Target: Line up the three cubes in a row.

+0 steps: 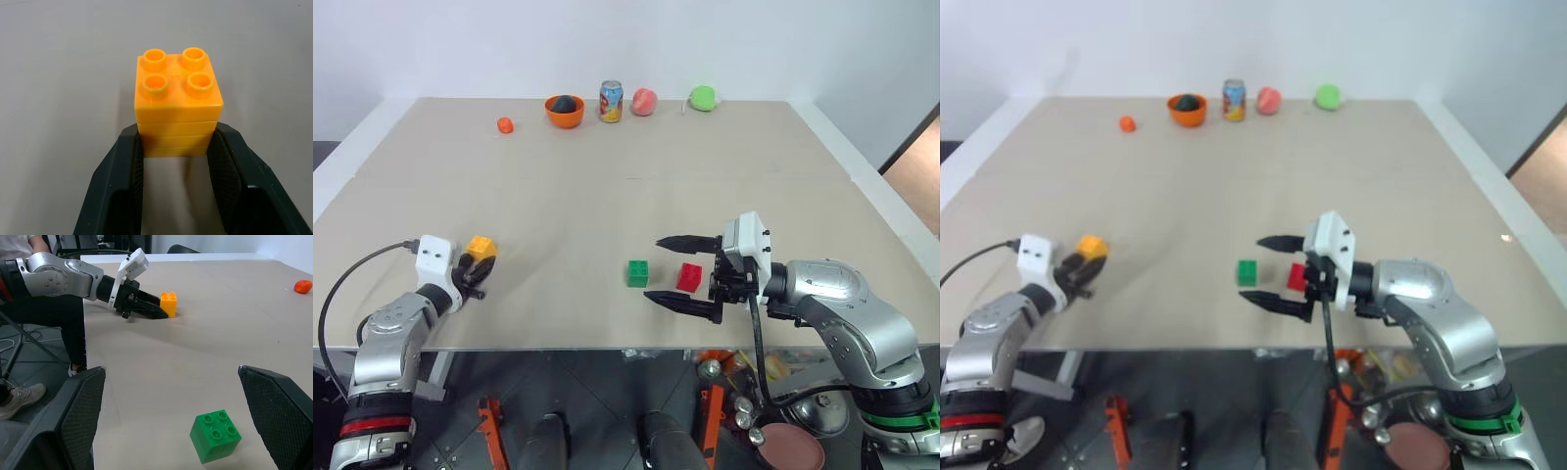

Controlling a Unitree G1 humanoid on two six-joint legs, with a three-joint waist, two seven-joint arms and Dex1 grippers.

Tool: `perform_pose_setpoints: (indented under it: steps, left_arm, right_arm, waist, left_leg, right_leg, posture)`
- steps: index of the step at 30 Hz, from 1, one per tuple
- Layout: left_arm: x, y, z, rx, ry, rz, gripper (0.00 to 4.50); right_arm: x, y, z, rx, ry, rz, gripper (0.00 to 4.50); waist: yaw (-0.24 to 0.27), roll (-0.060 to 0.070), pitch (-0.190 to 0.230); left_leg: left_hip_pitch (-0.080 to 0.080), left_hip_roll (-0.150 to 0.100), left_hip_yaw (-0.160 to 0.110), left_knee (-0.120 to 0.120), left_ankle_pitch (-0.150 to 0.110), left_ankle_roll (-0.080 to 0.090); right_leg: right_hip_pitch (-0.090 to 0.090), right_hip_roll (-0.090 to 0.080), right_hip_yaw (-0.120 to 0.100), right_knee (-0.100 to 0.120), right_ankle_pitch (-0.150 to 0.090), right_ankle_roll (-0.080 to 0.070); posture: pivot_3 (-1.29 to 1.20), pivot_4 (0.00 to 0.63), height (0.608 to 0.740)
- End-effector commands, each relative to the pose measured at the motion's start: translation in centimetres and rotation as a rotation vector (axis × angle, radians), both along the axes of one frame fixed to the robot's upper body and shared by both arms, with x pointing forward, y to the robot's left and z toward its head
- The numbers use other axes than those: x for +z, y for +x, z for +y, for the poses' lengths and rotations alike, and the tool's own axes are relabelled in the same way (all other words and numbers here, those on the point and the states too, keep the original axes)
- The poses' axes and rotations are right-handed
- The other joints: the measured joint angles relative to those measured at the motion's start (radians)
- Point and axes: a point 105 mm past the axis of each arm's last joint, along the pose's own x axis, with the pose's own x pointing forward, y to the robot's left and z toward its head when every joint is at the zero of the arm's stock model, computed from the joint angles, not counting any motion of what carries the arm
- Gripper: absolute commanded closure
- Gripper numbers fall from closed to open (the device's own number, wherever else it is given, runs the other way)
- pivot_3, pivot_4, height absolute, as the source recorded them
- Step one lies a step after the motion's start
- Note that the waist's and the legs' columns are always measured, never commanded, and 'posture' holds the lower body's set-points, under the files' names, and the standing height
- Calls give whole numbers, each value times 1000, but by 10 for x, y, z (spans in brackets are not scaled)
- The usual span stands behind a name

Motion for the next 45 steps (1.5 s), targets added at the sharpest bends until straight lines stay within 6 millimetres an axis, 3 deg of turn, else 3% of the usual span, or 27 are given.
perform_pose_setpoints:
  steps: [1,4,8,12,20,23,31,36,45]
  left_arm:
    - [11,5,-1,-42,42,-46,3223]
    - [26,10,-22,-186,57,-121,3223]
    - [49,8,-66,-496,52,-218,3223]
    - [57,8,-91,-755,111,-251,3223]
    - [46,9,-99,-1090,181,-160,3223]
    - [42,8,-103,-1170,197,-144,3223]
    - [38,13,-141,-1298,213,-135,3223]
    - [31,10,-154,-1343,210,-117,3223]
    - [22,10,-147,-1335,242,-78,3223]
  right_arm:
    - [12,-1,-3,-5,-1,-60,0]
    - [11,0,-4,-10,-6,-60,0]
    - [14,0,-8,-12,-7,-61,0]
    - [17,-2,-17,-30,-4,-55,0]
    - [13,-8,-44,-152,3,-12,0]
    - [12,-13,-45,-171,4,-6,0]
    - [12,-19,-49,-207,-3,-6,0]
    - [13,-20,-48,-213,-1,-6,0]
    - [14,-21,-46,-213,0,-7,0]
  waist:
    - [0,0,0]
    - [0,0,0]
    - [3,0,0]
    - [2,0,0]
    - [-1,0,0]
    - [-1,0,0]
    - [1,-1,0]
    - [-2,-1,0]
    - [-1,-1,0]
  left_leg:
    - [0,0,0,0,0,0]
    - [-1,0,0,0,0,0]
    - [-2,0,0,0,0,0]
    - [-2,0,1,0,0,0]
    - [-3,0,0,-1,0,0]
    - [-3,0,0,-1,0,1]
    - [-3,-1,0,0,0,1]
    - [-3,-1,-1,0,0,1]
    - [-3,-1,-1,0,0,1]
  right_leg:
    - [0,0,0,0,0,0]
    - [0,0,0,0,0,0]
    - [0,-1,0,-2,0,0]
    - [0,-1,0,-3,0,0]
    - [-1,0,0,-3,-1,0]
    - [-1,0,0,-2,-1,0]
    - [0,-1,0,-2,-1,1]
    - [0,0,0,-2,-1,1]
    - [0,0,0,-2,-1,1]
  posture:
    - [0,150,740]
    - [0,150,740]
    - [0,150,740]
    - [0,150,740]
    - [0,150,740]
    - [0,150,740]
    - [0,150,740]
    - [0,150,740]
    - [0,150,740]
